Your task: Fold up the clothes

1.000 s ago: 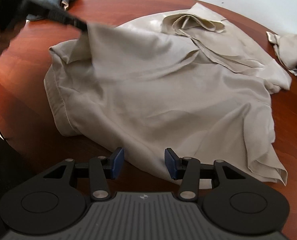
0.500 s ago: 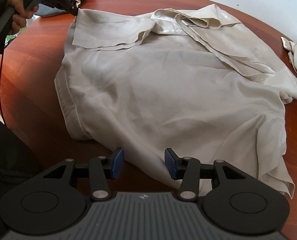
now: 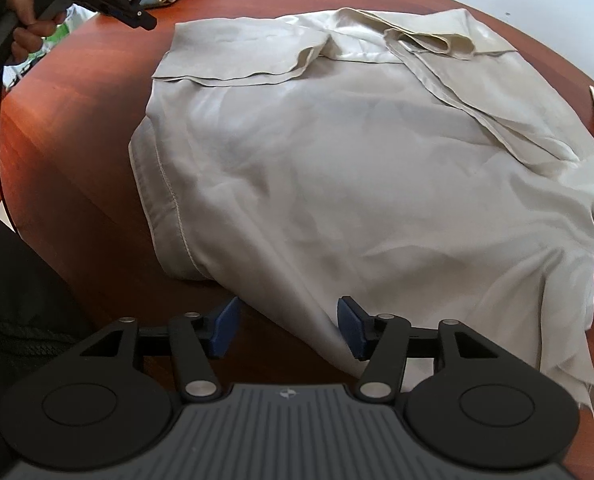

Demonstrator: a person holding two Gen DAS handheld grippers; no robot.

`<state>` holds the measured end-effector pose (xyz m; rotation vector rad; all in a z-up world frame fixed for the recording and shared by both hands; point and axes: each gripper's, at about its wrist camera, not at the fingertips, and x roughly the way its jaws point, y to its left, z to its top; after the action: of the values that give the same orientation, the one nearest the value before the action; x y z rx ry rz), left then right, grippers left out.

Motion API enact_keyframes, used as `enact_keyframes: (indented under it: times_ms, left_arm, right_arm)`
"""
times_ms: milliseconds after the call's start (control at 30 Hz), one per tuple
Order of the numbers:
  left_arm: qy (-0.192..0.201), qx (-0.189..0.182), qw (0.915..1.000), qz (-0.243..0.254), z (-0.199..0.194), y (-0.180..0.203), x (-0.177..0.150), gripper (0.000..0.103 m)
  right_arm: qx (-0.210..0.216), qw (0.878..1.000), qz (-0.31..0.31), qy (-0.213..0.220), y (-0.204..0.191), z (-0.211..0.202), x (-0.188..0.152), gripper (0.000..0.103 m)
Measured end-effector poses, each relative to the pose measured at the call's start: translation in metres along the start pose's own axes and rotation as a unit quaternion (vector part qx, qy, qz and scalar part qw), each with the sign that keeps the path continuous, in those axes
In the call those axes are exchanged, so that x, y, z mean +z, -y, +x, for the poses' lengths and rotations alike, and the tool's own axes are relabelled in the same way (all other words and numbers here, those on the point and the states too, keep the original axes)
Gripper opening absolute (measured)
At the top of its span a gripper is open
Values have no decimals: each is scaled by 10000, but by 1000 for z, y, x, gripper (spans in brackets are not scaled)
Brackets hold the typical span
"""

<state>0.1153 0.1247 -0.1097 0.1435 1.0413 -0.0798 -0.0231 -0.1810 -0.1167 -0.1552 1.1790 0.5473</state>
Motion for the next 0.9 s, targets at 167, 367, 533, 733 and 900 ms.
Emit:
enact_keyframes:
  times_ms: [167,367,533,733,900]
  left_arm:
    - [70,-418,9967,696,-18,16,-19,31]
    - [53,-722,9914,1091,-22,31,-34,32]
    - [12,-819,9882,1298,-21,45,-38,32]
    - [43,-929,9861,1376,-17,58,-28,32]
    - [55,-961,9800,1741,-14,74,-20,32]
  right_arm:
    - [167,9994,251,147,9,-5,8,5]
    - [42,9985,261,477,25,-20,31,2]
    - [-351,9965,322,687,52,-24,60,1]
    - [-875,9920,587,694,100,-12,92,1]
    - [-1221,9870,921,483,146,6,106,1]
